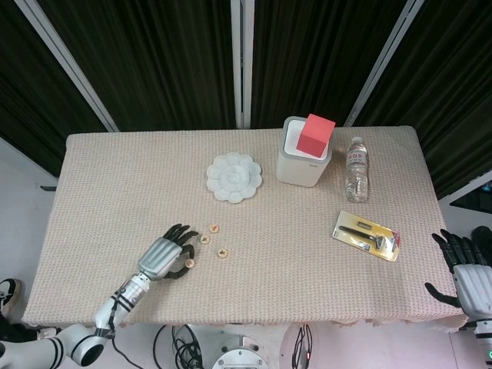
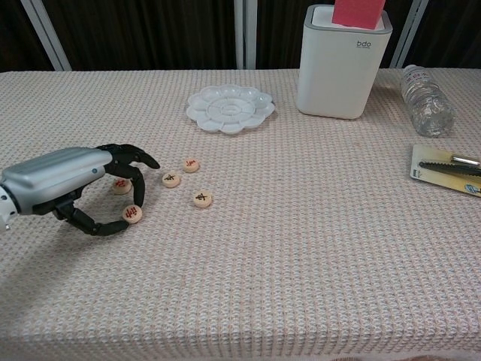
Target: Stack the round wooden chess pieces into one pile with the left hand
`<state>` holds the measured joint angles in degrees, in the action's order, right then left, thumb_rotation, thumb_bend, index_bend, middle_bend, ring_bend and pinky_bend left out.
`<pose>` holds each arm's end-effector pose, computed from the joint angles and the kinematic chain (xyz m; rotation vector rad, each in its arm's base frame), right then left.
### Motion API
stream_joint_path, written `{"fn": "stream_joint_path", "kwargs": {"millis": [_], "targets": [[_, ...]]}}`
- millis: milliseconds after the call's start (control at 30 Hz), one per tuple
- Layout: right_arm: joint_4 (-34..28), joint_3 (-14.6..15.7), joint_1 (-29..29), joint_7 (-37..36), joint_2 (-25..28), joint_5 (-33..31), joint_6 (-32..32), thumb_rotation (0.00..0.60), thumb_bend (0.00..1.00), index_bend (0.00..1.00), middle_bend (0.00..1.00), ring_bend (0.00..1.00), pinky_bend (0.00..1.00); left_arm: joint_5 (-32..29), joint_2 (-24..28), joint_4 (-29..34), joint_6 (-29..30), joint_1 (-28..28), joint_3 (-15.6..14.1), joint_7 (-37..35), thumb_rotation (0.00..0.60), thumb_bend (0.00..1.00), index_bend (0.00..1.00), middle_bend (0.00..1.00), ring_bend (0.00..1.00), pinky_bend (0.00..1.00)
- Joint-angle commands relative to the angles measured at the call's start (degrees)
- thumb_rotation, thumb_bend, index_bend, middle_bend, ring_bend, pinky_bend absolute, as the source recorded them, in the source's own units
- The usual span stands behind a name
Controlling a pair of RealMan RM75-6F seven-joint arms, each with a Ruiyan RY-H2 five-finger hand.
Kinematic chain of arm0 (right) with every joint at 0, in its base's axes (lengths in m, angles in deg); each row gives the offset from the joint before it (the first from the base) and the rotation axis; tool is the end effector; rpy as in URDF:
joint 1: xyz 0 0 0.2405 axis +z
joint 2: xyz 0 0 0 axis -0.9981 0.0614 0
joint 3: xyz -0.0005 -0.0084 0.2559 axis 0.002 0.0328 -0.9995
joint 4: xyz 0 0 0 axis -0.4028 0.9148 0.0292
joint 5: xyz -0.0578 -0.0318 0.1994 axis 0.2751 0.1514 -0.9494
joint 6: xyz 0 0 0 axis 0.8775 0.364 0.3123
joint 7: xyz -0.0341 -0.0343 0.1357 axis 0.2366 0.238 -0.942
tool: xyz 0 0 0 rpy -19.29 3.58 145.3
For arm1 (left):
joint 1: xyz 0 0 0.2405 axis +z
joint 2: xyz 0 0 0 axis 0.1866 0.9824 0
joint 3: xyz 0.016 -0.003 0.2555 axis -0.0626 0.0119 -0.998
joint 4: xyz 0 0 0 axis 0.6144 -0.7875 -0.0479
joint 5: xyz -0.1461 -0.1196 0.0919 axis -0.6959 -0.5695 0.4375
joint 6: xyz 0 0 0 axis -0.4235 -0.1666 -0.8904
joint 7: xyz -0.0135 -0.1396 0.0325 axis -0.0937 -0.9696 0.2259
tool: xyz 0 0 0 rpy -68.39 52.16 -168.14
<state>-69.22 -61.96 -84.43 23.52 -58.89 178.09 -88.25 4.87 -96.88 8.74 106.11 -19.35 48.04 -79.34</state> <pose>-0.3448 -0.1523 0.1735 1.4362 -0.9890 0.8141 -0.2076 0.2631 -0.0477 -2.0053 -1.0254 -1.0464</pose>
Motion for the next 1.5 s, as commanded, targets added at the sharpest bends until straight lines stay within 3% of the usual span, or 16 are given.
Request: {"fn": "stream_joint_path", "kwargs": {"millis": [33, 467, 1500], "targets": [[0.00, -0.02, 0.00, -0.01, 0.01, -0.02, 0.01, 0.600, 0.14, 0.00, 0.00, 0.00, 0.00, -0.05, 0.35, 0.52, 0.67, 0.09, 0.21, 0.08, 0.600, 0.31, 0.50, 0.12, 0.00, 0.00], [-0.21, 0.04, 0.08, -0.16, 0.22, 0.33, 0.00, 0.600, 0.14, 0.00, 0.00, 0.00, 0.00, -6.22, 2.47, 1.22, -1.43, -0.18, 3.22, -0.62, 0.600, 0.31, 0.51, 0.12, 0.00, 0.00], [-0.90, 0.28, 0.12, 0.39, 0.73, -0.20, 0.92, 0.600, 0.14, 0.00, 0.00, 0.00, 0.00, -7.80, 0.95, -2.55, -2.56, -1.20, 3.64, -1.93, 0.600, 0.31, 0.48, 0.13, 0.00, 0.00]]}}
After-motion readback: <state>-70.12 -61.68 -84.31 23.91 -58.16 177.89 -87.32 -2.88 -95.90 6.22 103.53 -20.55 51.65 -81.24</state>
